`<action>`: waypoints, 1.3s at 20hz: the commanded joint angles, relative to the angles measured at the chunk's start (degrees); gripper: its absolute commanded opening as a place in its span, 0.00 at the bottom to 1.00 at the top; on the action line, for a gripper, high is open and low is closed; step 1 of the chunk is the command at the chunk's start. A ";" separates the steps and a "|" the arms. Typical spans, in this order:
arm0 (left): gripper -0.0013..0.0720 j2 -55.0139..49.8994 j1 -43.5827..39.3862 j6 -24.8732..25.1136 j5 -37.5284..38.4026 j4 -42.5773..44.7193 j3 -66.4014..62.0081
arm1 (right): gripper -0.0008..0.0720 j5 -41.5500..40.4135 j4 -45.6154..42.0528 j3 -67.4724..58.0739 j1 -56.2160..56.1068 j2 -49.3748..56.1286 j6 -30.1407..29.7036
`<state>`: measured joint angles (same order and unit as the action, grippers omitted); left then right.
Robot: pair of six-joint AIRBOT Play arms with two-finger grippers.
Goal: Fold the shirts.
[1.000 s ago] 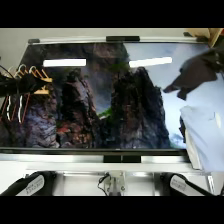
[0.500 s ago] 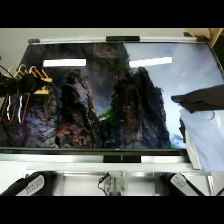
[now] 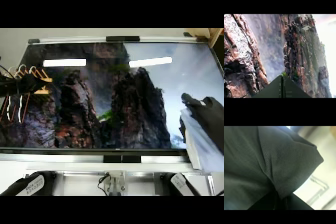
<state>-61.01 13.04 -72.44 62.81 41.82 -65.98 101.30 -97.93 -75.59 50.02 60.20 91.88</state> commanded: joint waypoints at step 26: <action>0.95 -21.75 -29.49 -17.64 25.75 52.02 -23.30 | 0.90 -21.55 24.44 -11.13 -60.02 21.40 7.30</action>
<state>-82.35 -15.88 -89.73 87.74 93.10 -89.43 80.53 -75.09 -86.63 -7.22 79.57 97.80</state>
